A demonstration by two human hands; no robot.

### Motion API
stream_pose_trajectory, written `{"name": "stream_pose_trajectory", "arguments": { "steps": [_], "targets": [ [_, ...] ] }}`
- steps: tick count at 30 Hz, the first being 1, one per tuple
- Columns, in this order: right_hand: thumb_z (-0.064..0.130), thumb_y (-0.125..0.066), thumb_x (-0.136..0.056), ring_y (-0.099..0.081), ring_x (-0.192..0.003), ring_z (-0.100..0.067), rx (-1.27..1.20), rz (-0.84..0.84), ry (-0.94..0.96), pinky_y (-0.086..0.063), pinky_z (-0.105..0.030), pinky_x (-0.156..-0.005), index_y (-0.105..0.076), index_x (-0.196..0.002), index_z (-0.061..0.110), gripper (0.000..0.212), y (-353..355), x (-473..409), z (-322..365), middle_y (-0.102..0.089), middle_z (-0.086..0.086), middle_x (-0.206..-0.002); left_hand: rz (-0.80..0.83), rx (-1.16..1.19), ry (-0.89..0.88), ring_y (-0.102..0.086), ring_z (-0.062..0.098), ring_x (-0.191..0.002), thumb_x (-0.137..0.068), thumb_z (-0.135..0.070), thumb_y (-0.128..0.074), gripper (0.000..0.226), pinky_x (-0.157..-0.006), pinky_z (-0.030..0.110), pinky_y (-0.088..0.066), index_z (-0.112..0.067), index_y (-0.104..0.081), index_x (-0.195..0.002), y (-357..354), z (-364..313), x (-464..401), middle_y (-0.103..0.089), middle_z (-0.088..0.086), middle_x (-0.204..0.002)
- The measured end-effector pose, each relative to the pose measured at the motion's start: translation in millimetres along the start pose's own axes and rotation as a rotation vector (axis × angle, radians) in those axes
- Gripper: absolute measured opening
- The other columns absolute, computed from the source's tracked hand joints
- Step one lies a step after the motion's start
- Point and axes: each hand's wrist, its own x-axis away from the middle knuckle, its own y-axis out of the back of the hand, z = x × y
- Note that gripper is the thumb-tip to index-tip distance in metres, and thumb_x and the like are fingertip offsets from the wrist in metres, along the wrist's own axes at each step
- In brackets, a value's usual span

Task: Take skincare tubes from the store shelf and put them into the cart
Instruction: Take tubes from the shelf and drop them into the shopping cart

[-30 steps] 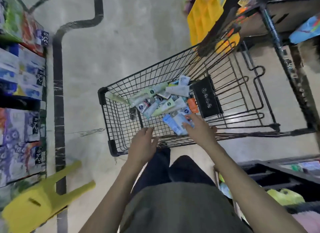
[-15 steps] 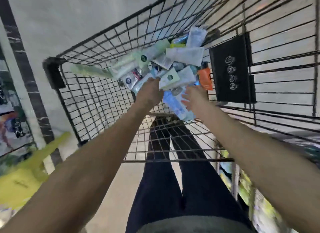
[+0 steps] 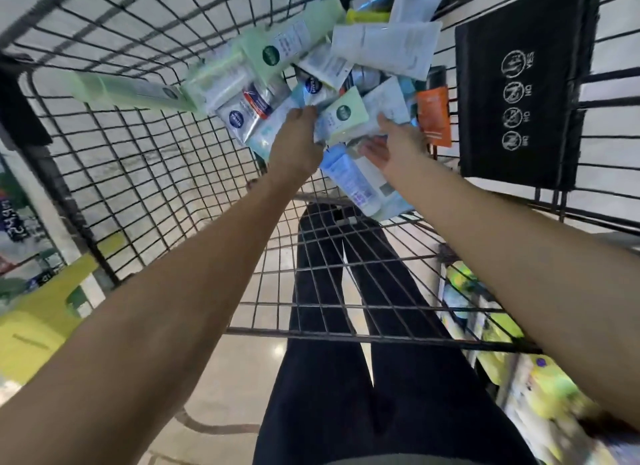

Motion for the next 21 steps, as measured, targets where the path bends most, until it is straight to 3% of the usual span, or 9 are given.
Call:
{"name": "stream_pose_trajectory", "arguments": {
  "steps": [4,9,12,16,18,21],
  "targets": [
    [0.017,-0.076,-0.092,-0.076,-0.084,-0.025,-0.021,0.02,0.077,-0.064,-0.033,-0.071,-0.067,-0.108,0.014,0.018,10.1,9.7,-8.2,-0.078,-0.011,-0.101,0.006,0.022,0.034,-0.06,0.03,-0.113,-0.089,-0.018,-0.073,0.042,-0.089,0.036,-0.047,-0.009,-0.059,-0.127,-2.4,3.4,3.6,-0.067,0.012,-0.122],
    [0.01,-0.079,-0.089,-0.075,-0.1,-0.026,-0.069,0.049,0.151,-0.062,-0.04,-0.09,-0.064,-0.128,0.012,0.042,23.7,32.5,-10.5,-0.075,-0.014,-0.117,0.003,0.222,0.14,-0.064,0.023,-0.101,-0.08,-0.023,-0.079,0.045,-0.081,0.031,-0.051,-0.01,-0.066,-0.121,10.5,-2.0,17.9,-0.07,0.007,-0.113],
    [0.012,-0.081,-0.086,-0.074,-0.103,-0.029,-0.07,0.087,0.185,-0.06,-0.043,-0.094,-0.067,-0.115,0.014,0.032,40.9,59.9,-0.7,-0.075,-0.015,-0.117,-0.007,0.376,0.218,-0.065,0.022,-0.097,-0.079,-0.023,-0.082,0.048,-0.081,0.034,-0.054,-0.011,-0.063,-0.121,31.8,-10.8,39.1,-0.068,0.006,-0.112],
    [0.015,-0.076,-0.086,-0.071,-0.095,-0.027,-0.086,0.188,0.201,-0.053,-0.046,-0.098,-0.067,-0.11,0.02,0.025,63.8,117.0,18.4,-0.074,-0.009,-0.111,-0.021,0.554,0.231,-0.064,0.022,-0.084,-0.081,-0.018,-0.083,0.044,-0.067,0.035,-0.052,-0.014,-0.055,-0.114,72.5,-25.7,81.9,-0.064,0.002,-0.098],
    [0.015,-0.068,-0.093,-0.07,-0.091,-0.027,-0.109,0.253,0.218,-0.052,-0.049,-0.099,-0.067,-0.112,0.021,0.02,73.9,149.4,24.4,-0.069,-0.008,-0.107,-0.018,0.664,0.225,-0.067,0.022,-0.089,-0.081,-0.017,-0.083,0.047,-0.072,0.04,-0.057,-0.014,-0.052,-0.117,94.8,-36.3,110.6,-0.065,0.001,-0.102],
    [0.02,-0.064,-0.098,-0.068,-0.089,-0.026,-0.114,0.317,0.267,-0.059,-0.046,-0.083,-0.063,-0.125,0.02,0.027,85.8,204.8,31.9,-0.065,-0.008,-0.11,-0.043,0.82,0.205,-0.071,0.027,-0.103,-0.069,-0.023,-0.09,0.06,-0.084,0.056,-0.06,-0.021,-0.051,-0.114,126.8,-55.1,157.8,-0.069,0.007,-0.119]
  ]
}}
